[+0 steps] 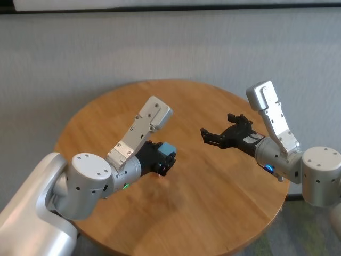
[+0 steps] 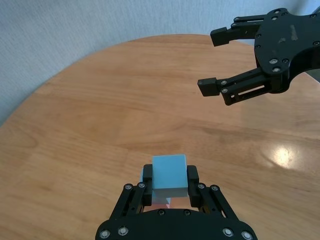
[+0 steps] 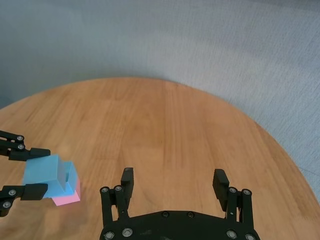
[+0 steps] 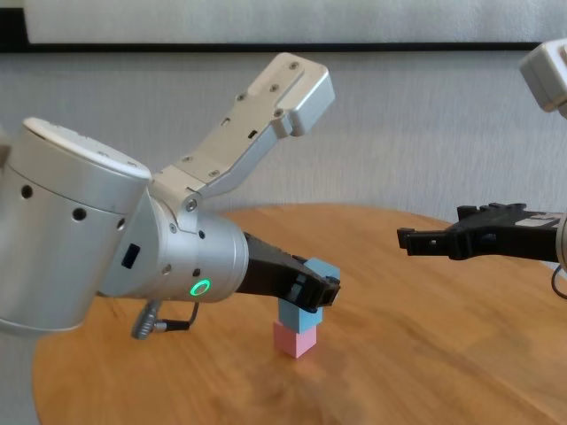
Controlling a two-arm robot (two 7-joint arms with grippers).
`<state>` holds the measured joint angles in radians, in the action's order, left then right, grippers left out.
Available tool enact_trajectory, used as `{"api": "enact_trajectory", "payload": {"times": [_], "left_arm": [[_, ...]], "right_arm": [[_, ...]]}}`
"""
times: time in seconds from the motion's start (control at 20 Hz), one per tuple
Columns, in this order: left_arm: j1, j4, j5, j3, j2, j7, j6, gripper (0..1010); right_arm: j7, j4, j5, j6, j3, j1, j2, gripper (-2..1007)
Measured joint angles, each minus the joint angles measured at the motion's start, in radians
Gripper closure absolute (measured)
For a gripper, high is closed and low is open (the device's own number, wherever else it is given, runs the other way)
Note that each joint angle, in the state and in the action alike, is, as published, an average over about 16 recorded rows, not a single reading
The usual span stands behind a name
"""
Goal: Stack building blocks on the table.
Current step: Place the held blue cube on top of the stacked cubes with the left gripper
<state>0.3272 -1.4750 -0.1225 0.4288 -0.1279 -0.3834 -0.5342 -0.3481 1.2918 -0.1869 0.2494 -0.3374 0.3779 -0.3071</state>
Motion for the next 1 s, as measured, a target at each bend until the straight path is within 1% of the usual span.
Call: {"api": "enact_trajectory", "payload": {"times": [0.4, 1.0], "left_arm": [[0.009, 0.02, -0.003, 0.0, 0.002, 0.005, 0.002, 593], [0.016, 0.034, -0.005, -0.01, 0.0, 0.009, 0.006, 593]], "right_arm": [[0.0, 0.0, 0.0, 0.0, 0.0, 0.0, 0.0, 5], [0.0, 0.0, 0.0, 0.0, 0.0, 0.0, 0.0, 5]]}}
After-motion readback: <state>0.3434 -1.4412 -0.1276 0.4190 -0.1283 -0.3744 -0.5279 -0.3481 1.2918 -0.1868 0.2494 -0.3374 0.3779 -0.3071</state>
